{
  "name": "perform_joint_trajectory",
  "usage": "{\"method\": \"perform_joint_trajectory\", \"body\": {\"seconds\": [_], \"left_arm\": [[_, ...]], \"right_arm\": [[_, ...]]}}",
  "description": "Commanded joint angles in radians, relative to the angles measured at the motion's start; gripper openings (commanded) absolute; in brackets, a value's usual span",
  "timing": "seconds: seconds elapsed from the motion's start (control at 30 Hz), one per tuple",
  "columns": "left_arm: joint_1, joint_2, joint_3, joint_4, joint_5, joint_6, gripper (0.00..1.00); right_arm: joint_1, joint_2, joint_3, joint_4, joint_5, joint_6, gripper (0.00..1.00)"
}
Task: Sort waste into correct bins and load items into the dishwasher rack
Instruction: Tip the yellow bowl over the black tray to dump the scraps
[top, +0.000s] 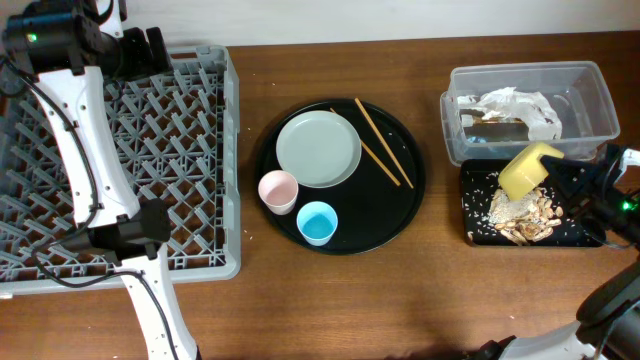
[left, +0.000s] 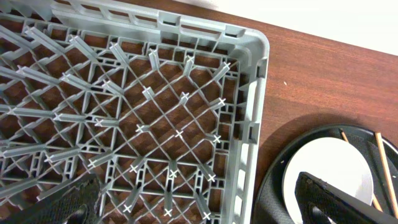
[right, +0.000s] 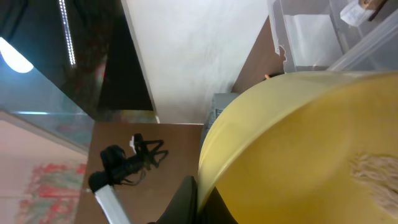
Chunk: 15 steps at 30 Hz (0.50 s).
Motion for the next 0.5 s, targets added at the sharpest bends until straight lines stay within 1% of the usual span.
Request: {"method": "perform_joint_trajectory", "body": {"seconds": [0.0, 0.2, 0.3, 0.47], "left_arm": [[0.0, -0.031, 0.011, 0.0, -0.008, -0.009, 0.99], [0.0, -0.031, 0.011, -0.001, -0.008, -0.009, 0.99], [0.0, -0.031, 0.011, 0.0, -0.008, -0.009, 0.99], [0.0, -0.031, 0.011, -0.001, -0.008, -0.009, 0.99]], "right_arm": [[-0.008, 0.003, 0.0, -0.001, -0.039, 0.04, 0.04], [-0.008, 0.003, 0.0, 0.003, -0.039, 0.04, 0.04], [-0.006, 0.002, 0.0, -0.025, -0.039, 0.084, 0.04], [-0.003, 0.0, 0.0, -0.075, -0.039, 0.088, 0.04]]}}
